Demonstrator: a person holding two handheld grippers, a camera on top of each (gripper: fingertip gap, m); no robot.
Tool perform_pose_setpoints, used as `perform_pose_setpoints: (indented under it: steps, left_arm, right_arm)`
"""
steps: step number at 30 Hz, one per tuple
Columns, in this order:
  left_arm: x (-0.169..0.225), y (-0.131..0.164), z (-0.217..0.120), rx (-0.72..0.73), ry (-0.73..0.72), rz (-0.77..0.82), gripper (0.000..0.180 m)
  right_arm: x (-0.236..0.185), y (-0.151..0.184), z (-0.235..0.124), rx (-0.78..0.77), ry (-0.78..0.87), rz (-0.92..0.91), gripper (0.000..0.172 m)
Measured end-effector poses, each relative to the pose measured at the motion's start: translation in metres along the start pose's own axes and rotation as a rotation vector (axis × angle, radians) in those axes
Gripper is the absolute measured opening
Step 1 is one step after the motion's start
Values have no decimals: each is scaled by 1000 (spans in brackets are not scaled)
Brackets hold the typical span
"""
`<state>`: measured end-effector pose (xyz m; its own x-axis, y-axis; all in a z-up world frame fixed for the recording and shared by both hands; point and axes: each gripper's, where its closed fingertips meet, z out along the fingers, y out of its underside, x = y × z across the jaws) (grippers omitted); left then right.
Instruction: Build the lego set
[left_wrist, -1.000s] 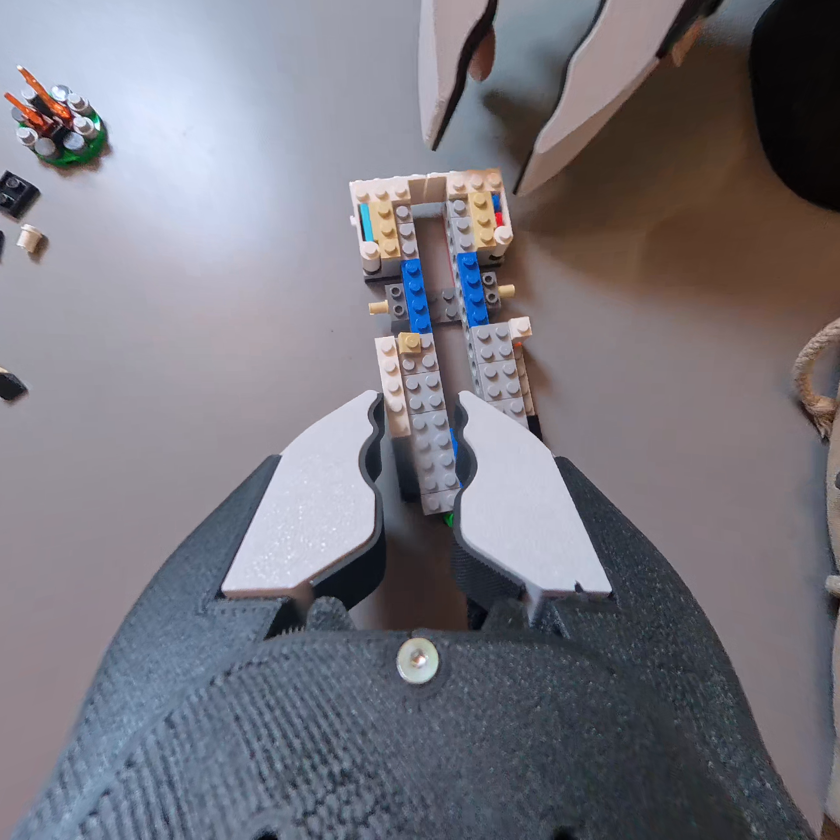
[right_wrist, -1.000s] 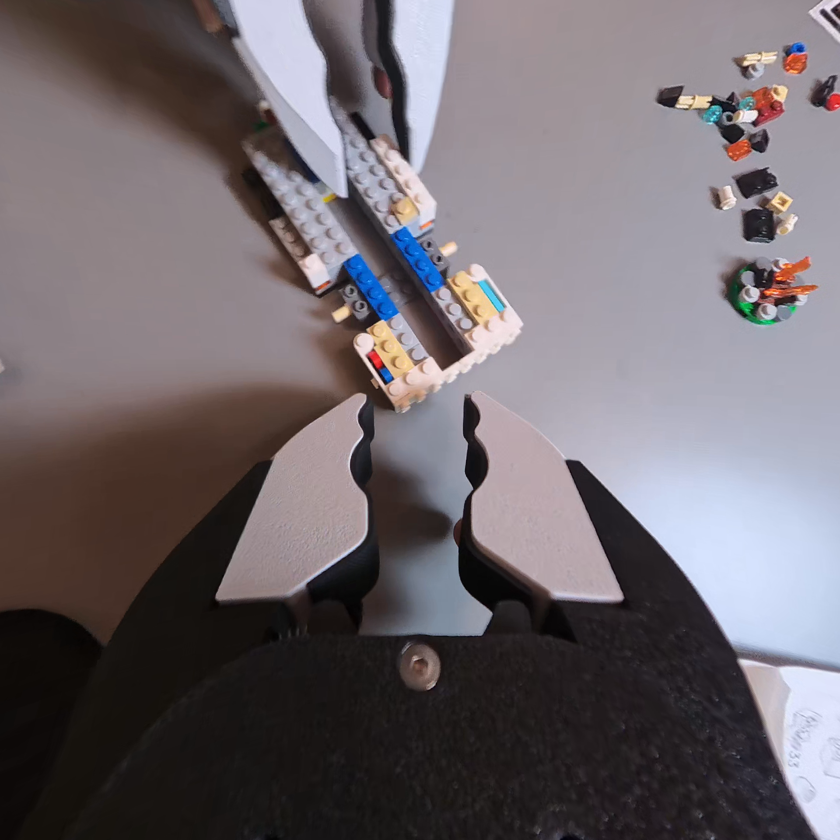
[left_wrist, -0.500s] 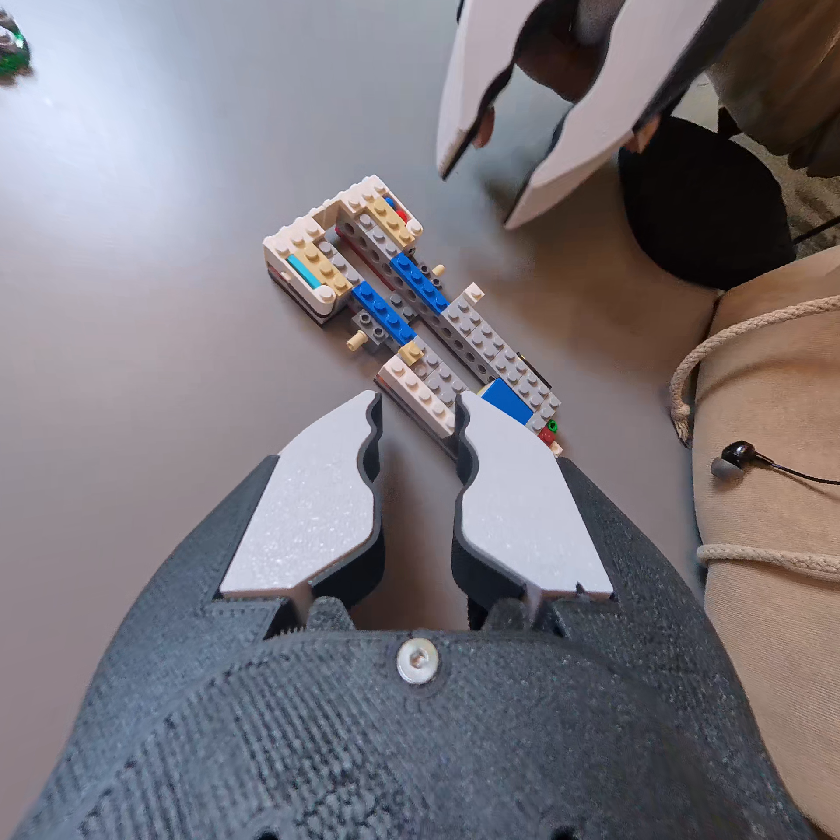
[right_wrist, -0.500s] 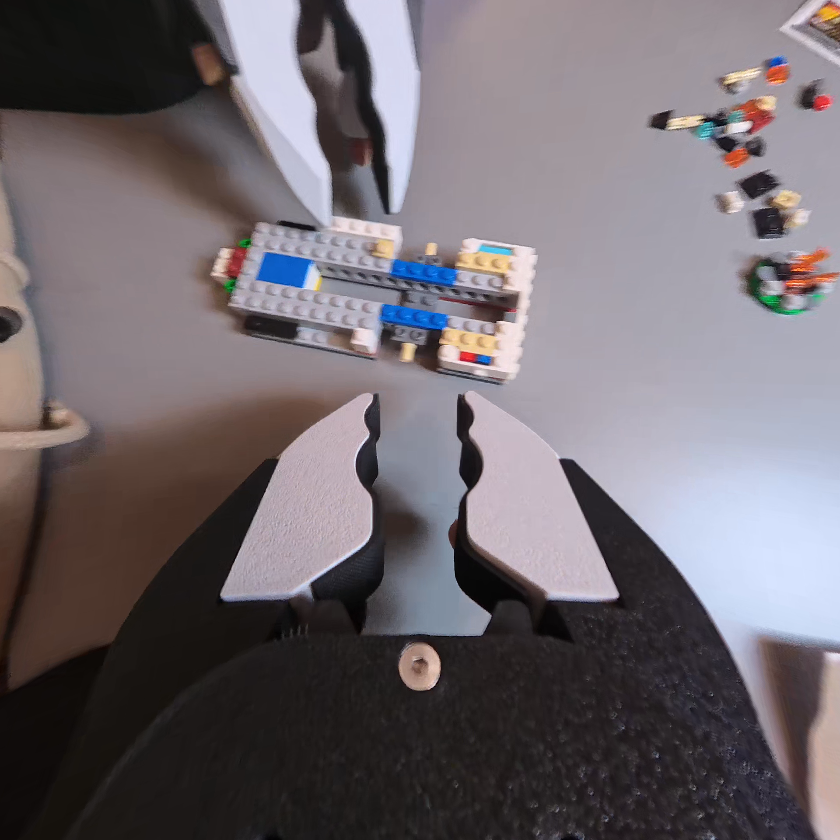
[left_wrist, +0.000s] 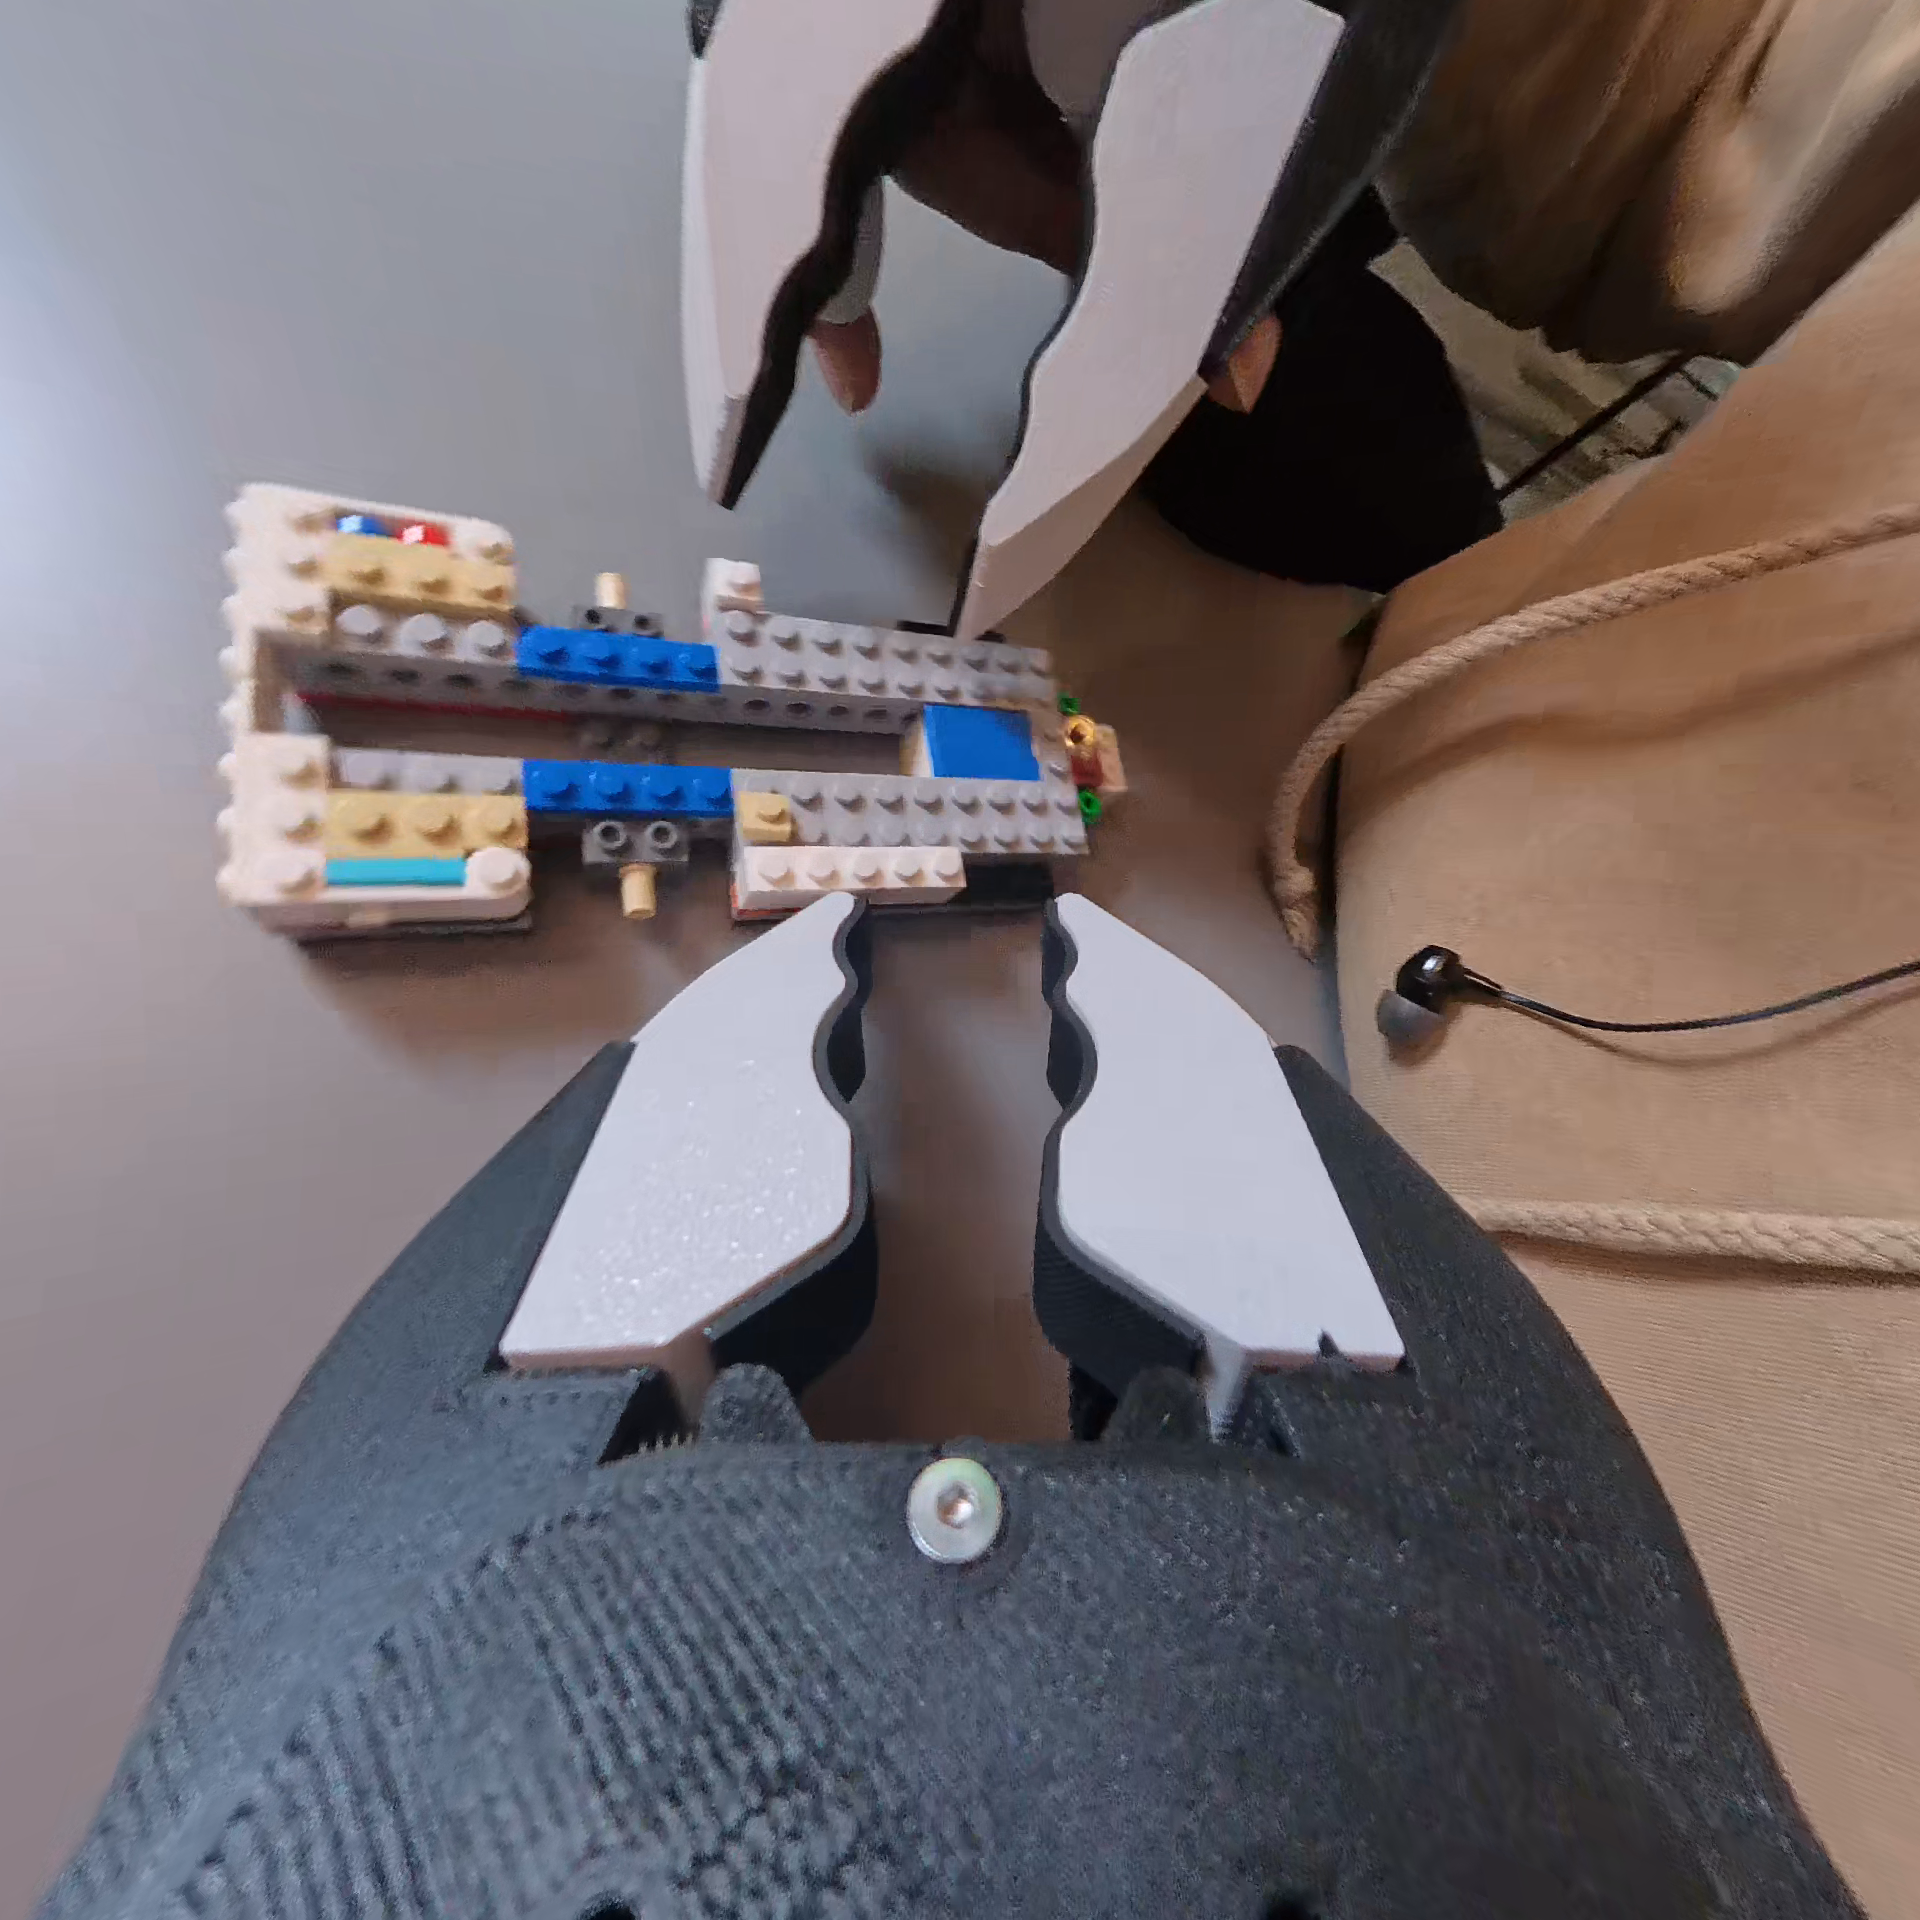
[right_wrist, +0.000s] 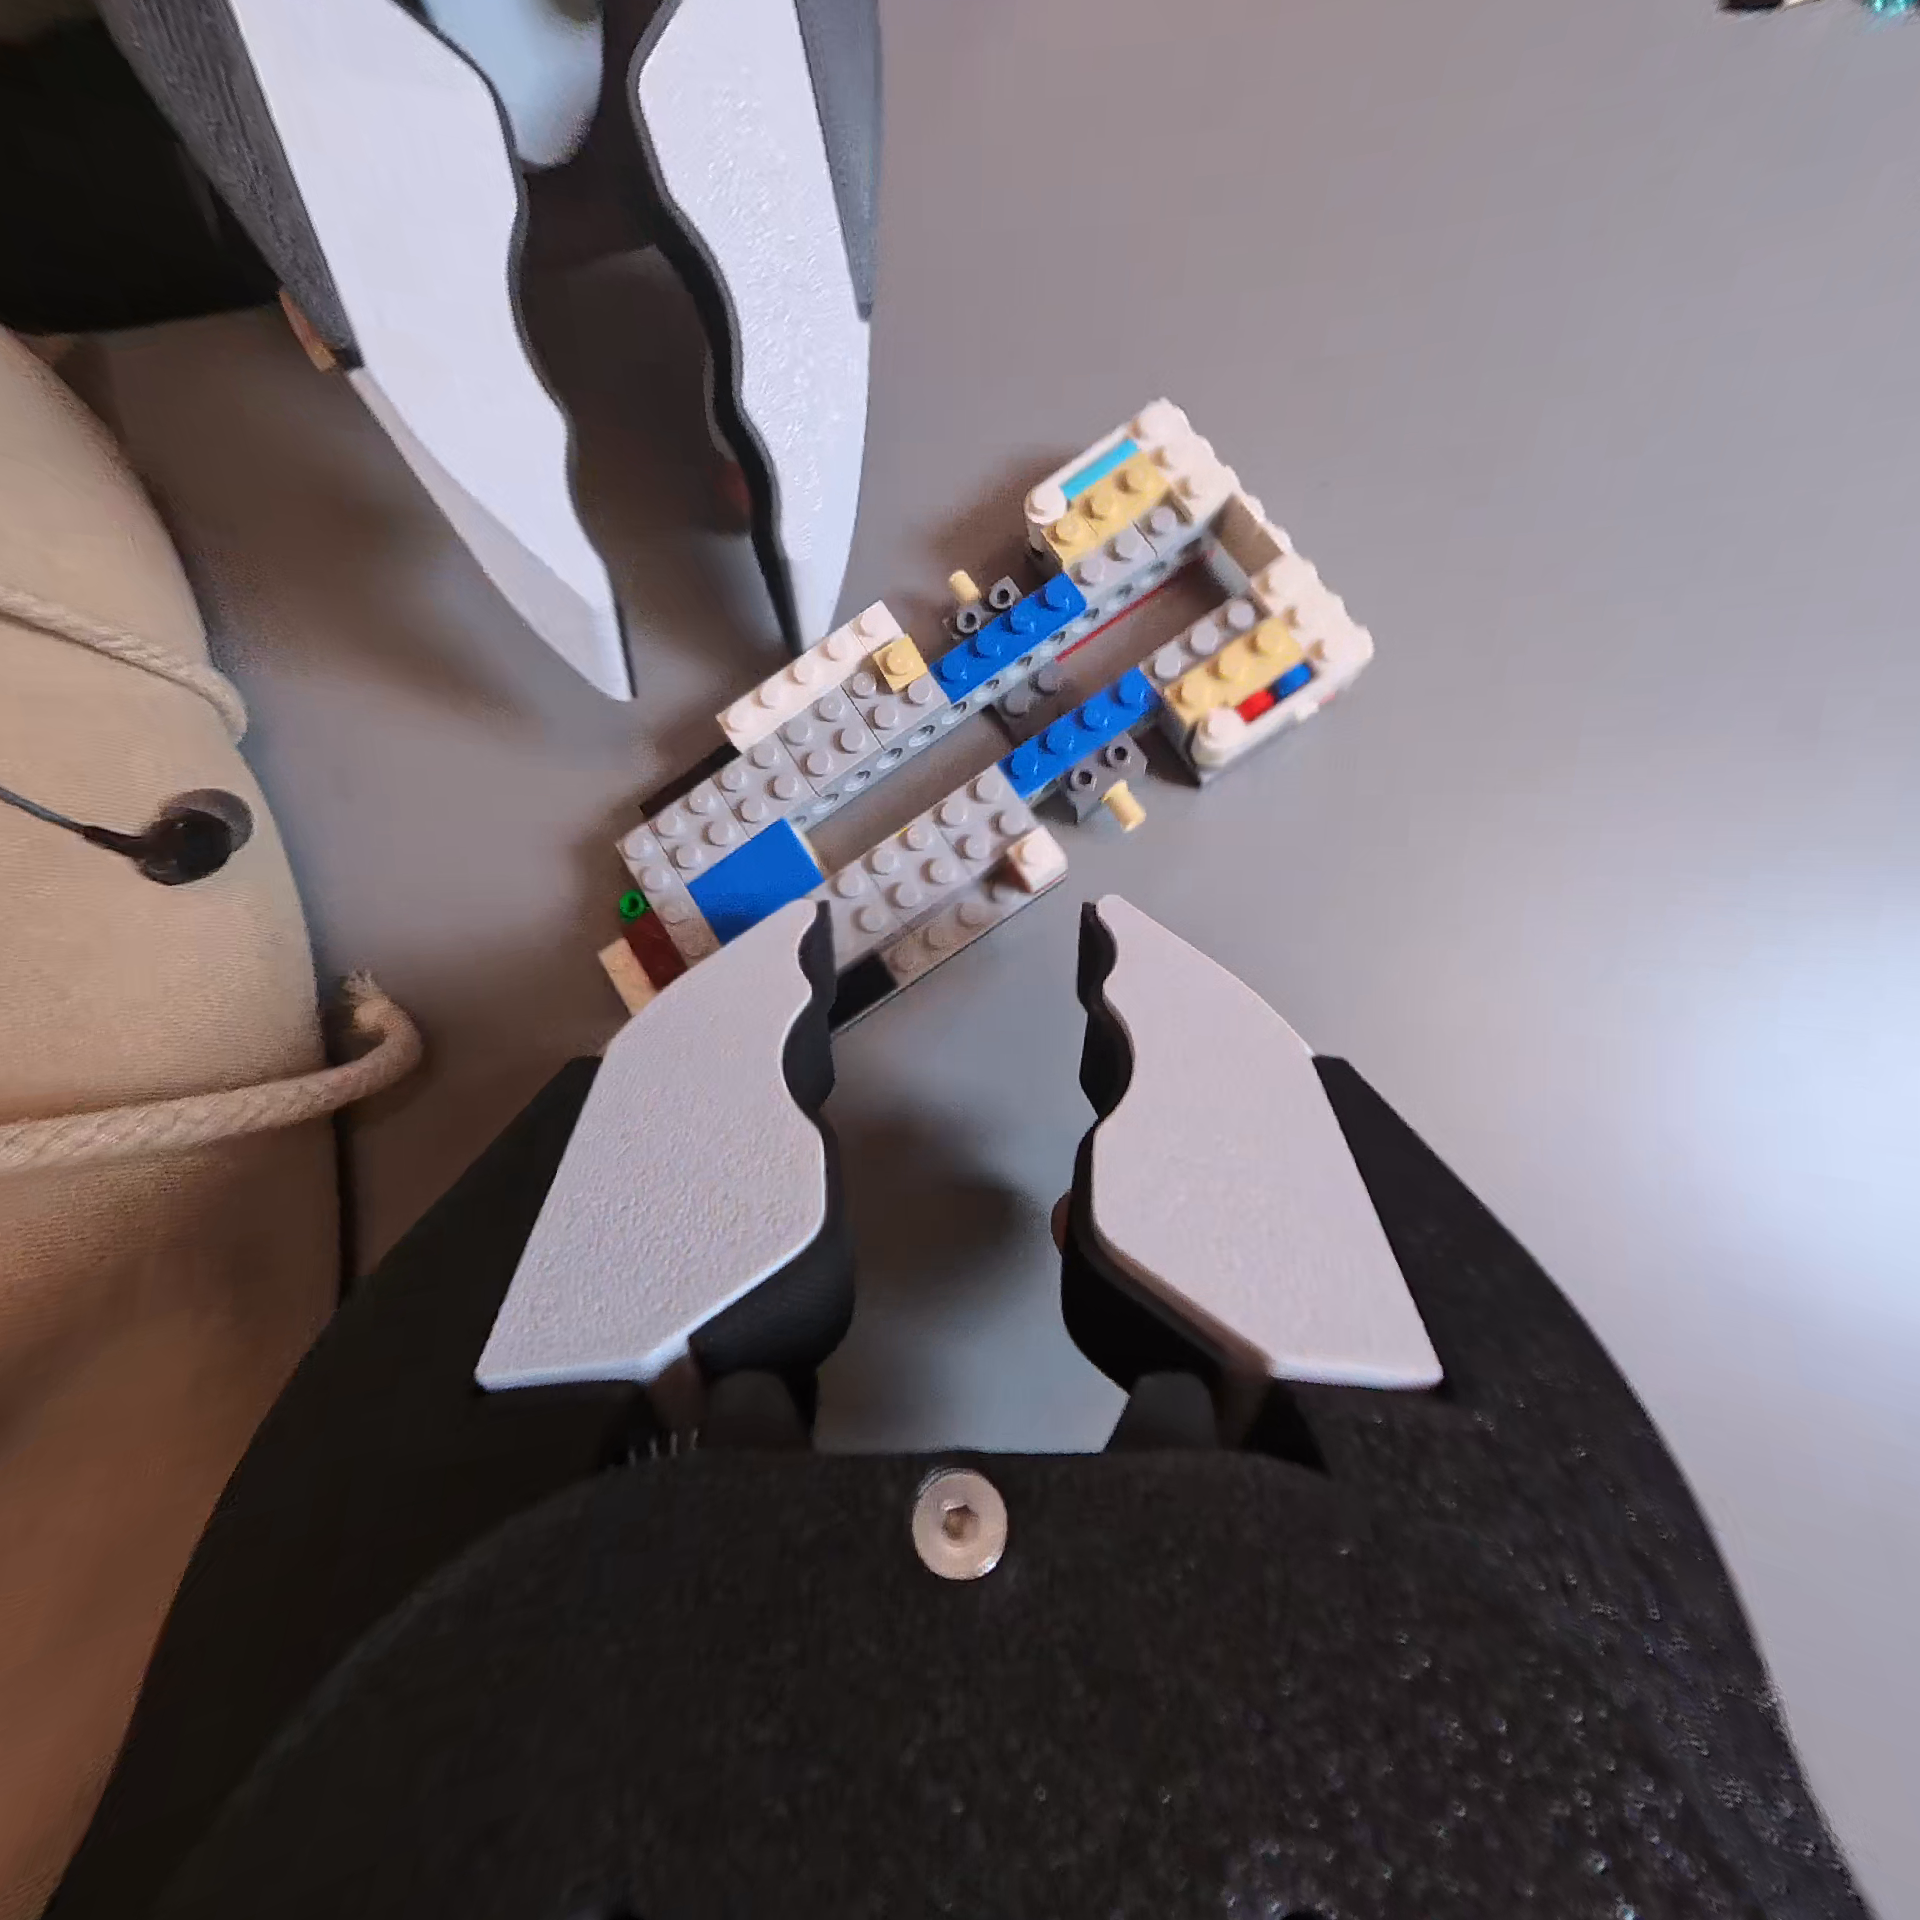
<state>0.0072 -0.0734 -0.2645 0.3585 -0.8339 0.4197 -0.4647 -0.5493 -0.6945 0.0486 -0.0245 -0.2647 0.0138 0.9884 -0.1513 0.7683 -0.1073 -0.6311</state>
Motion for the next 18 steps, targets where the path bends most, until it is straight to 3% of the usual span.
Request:
perform_pose_setpoints:
  steps: [5, 10, 18]
  left_arm:
    - [7, 1, 2, -11, 9, 71, 31]
    - [-8, -1, -10, 24, -66, 66, 29]
    - [-16, 1, -15, 25, -122, 88, 28]
  right_arm:
    - [-15, 9, -10, 16, 57, 103, 60]
    - [-33, 11, 8, -18, 181, 110, 78]
    - [-23, 15, 16, -52, 278, 96, 72]
